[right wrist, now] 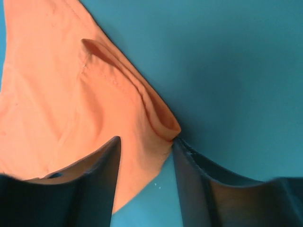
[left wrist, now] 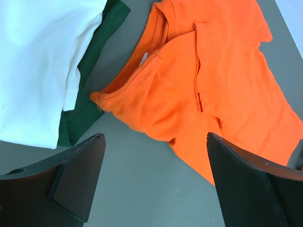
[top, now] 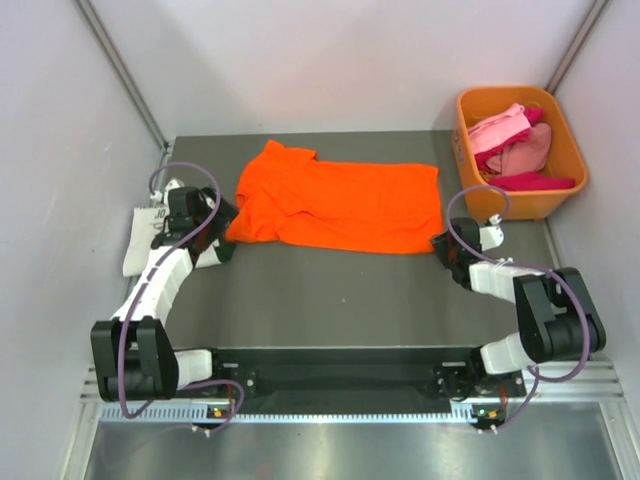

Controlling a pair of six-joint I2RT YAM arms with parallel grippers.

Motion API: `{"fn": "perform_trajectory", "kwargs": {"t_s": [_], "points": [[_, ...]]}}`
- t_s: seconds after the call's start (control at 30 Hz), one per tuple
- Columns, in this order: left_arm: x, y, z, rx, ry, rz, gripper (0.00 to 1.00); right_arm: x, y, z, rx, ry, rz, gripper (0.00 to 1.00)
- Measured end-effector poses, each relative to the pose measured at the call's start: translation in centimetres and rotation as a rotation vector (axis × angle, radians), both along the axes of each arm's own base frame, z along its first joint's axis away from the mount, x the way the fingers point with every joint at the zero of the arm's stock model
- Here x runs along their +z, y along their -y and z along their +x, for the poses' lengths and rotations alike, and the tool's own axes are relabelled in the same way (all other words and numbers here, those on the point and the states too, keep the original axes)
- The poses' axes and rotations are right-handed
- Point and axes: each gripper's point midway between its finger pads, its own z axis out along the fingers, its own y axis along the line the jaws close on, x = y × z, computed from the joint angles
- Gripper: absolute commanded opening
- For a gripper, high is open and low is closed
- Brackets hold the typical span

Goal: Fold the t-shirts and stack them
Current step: Fold the tshirt

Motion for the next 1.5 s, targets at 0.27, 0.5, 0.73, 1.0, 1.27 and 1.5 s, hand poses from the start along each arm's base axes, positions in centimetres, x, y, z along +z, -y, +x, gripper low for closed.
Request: {"fn": "perform_trajectory", "kwargs": {"t_s": [0.27,0.5,0.73,1.0,1.27,1.5], "points": [[0.3,-0.1,-0.3,-0.004,0.014,0.016,0.93,-0.8,0.6,0.1,-0.019,-0.042,-0.040,0.00],[-1.7,0.4,-1.8,-0.049,-0.044,0.018,0.92,1.2,2.0,-1.1,-0.008,-0.029,-0.122,0.00],[-6.2,2.2,-4.8,-0.100,-0.120,-0.062,0.87,1.5,5.8,-3.5,-0.057,-0.031,-0.172,0.00],[-8.3,5.3,-5.8,-0.135,-0.125,-0.138,0.84,0.7,6.5,-4.4,-0.038,-0.064,-0.197,0.00],[-7.6,5.7,-2.8,-0.093,-0.023,-0.164,0.73,1.3,6.4,-4.5,-0.024,-0.035,-0.202,0.00],[-9.5,5.5,-0.8,-0.045,-0.001,-0.181,0.63,1.2,6.3,-4.5,-0.017,-0.035,-0.199,0.00]]}}
